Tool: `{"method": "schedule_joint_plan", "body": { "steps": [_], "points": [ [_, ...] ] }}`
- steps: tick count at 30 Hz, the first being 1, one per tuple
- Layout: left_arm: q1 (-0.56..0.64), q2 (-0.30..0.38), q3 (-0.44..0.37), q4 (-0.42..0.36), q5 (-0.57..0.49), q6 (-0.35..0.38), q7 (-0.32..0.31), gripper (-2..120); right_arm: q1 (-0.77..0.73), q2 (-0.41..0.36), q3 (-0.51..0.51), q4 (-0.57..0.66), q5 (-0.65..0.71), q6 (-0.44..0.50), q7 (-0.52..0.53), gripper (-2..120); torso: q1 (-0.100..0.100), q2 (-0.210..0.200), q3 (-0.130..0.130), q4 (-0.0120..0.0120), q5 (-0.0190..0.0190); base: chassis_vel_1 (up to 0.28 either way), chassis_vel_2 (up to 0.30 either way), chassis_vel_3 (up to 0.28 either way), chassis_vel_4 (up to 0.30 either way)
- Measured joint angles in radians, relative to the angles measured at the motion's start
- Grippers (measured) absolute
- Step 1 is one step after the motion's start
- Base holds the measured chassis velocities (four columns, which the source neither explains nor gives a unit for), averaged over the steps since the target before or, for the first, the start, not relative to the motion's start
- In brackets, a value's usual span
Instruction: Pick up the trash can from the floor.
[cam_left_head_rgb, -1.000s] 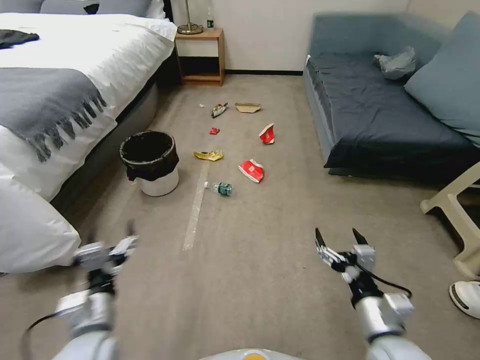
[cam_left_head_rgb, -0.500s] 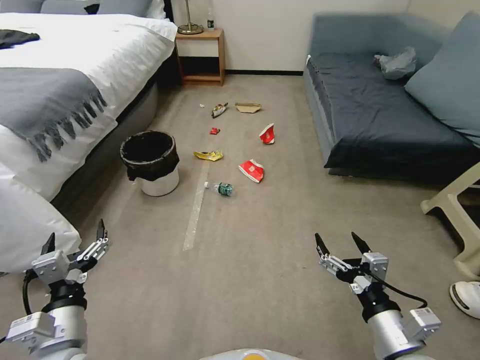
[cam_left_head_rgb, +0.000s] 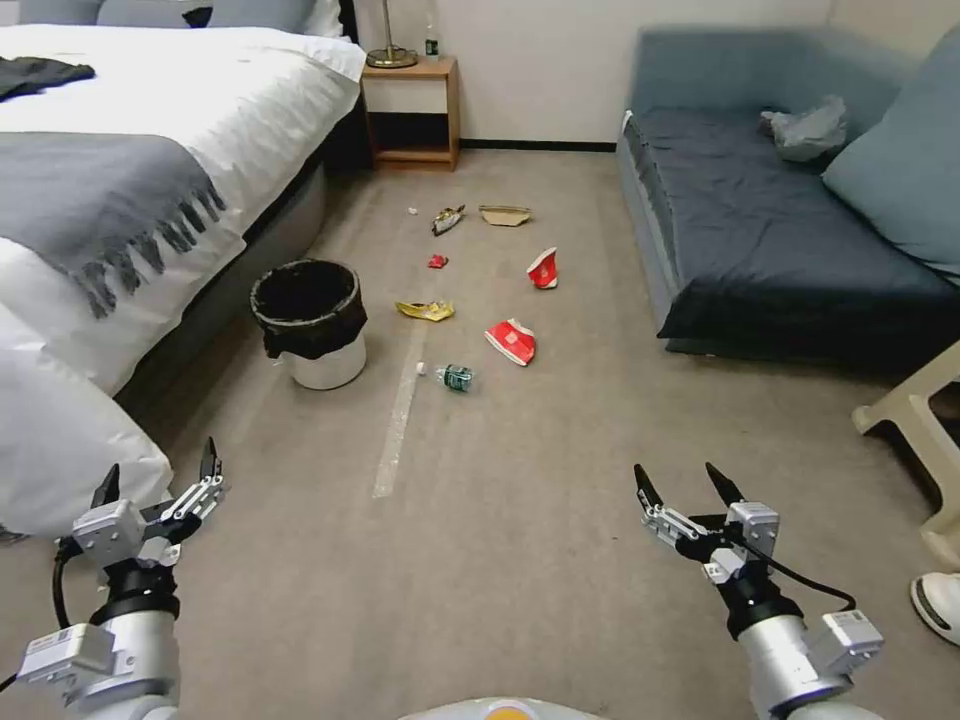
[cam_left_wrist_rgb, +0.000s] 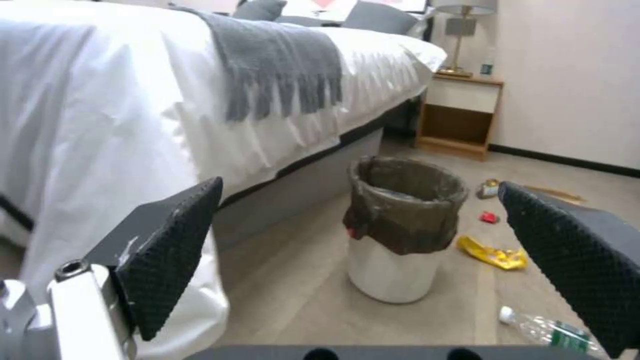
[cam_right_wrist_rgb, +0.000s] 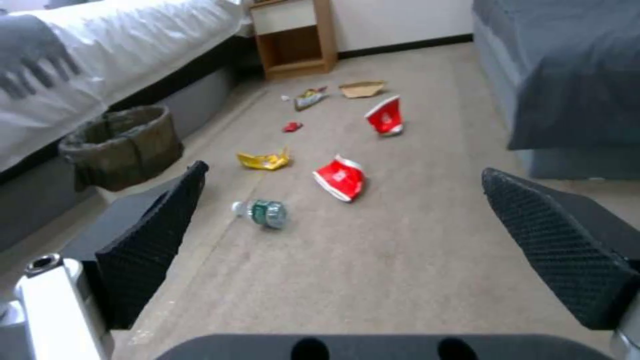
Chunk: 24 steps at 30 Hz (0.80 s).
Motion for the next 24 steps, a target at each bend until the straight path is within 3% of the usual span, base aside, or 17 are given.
{"method": "schedule_joint_plan", "body": {
  "steps": [16, 24],
  "points": [
    [0.01, -0.006, 0.0, -0.008, 0.013, -0.009, 0.017, 100, -0.009, 0.003, 0.027, 0.008, -0.005, 0.044, -0.024, 100, 0.0, 0.0, 0.0, 0.0004, 0.0, 0.081, 0.077, 0.073, 0.082],
    [-0.001, 0.0, 0.001, -0.006, 0.005, -0.003, 0.018, 100, 0.007, 0.011, 0.019, 0.0, -0.013, 0.054, -0.023, 100, 0.0, 0.0, 0.0, 0.0, 0.0, 0.0, 0.0, 0.0, 0.0]
  ]
}}
